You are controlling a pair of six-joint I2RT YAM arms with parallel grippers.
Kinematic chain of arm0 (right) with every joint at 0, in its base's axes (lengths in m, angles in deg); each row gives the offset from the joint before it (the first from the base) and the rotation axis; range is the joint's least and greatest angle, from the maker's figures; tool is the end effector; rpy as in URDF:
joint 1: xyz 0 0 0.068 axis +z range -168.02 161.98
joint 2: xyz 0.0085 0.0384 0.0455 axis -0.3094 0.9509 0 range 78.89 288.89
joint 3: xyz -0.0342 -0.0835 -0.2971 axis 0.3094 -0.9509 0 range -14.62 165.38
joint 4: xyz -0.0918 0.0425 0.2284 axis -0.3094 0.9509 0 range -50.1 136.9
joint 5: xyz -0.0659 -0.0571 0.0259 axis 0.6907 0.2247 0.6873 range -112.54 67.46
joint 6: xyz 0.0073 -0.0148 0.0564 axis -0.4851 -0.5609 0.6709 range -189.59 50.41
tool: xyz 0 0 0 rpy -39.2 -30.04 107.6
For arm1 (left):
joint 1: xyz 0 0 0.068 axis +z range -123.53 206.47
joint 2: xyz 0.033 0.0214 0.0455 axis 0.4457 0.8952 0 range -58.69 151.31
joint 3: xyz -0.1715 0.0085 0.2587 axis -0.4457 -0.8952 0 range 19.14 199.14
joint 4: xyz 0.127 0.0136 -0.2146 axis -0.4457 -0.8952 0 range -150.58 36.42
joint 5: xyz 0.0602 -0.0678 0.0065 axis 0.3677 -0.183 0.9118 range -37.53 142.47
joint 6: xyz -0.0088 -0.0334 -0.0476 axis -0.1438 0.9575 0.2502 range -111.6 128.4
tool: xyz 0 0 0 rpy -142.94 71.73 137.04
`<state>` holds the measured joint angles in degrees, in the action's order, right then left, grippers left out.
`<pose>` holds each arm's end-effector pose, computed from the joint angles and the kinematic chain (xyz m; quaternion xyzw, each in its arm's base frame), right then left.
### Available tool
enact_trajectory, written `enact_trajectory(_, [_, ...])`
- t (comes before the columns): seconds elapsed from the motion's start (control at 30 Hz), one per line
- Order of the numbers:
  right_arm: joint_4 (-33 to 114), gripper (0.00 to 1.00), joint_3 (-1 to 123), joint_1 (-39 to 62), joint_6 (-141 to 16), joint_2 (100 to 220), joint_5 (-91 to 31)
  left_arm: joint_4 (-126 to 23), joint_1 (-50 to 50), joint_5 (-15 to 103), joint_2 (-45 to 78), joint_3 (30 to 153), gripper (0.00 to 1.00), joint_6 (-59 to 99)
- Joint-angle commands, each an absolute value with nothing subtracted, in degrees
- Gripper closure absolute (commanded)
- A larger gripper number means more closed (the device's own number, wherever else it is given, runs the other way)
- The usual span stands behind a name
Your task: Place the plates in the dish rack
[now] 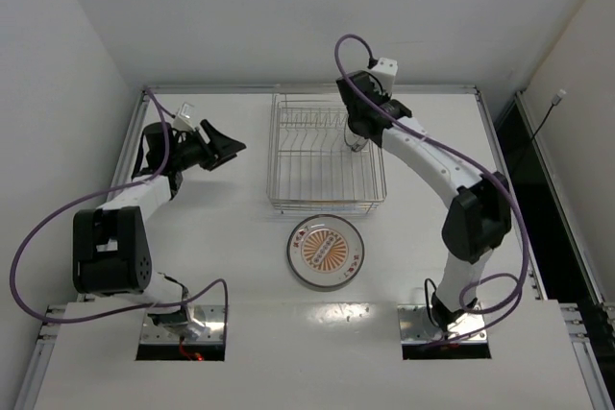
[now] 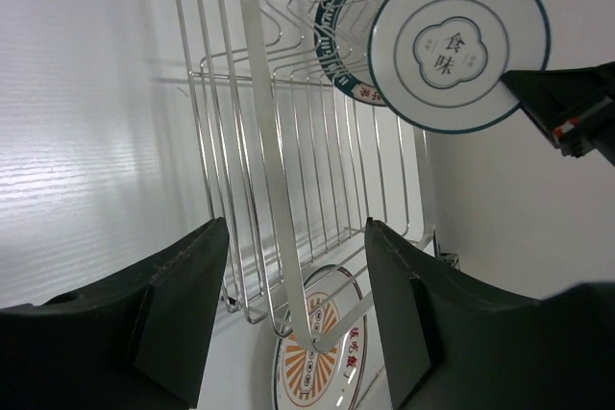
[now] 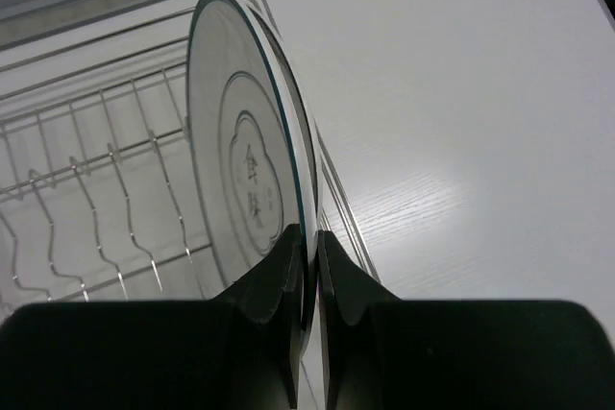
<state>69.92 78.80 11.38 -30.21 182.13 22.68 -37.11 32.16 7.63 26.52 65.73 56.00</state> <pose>0.3708 0.1742 0.3611 0.2350 0.8187 -0.0662 0.5196 0.3118 0.0008 0.2776 -0.1538 0.7811 -0.4800 0.3687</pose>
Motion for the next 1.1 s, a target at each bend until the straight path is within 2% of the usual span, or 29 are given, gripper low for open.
enact_trajectory(0.0, [71.02,1.0,81.53,11.77,-31.88,182.69,29.32,-37.15,32.27,7.91,26.65,68.0,0.44,54.81])
enact_trajectory(0.33, [67.85,1.0,81.18,10.72,-35.49,185.94,28.26,-37.15,32.27,7.91,27.7,68.0,0.44,54.81])
enact_trajectory(0.47, [57.68,1.0,74.94,11.33,-40.14,179.71,28.79,-37.15,32.27,7.91,28.22,68.0,0.44,54.81])
enact_trajectory(0.67, [57.05,1.0,73.8,11.33,-40.67,178.3,28.79,-37.15,32.27,7.38,28.76,68.0,0.44,54.81])
enact_trajectory(1.07, [58.45,1.0,76.69,10.8,-41.9,186.29,24.84,-37.15,32.27,7.38,29.28,68.53,0.44,54.81])
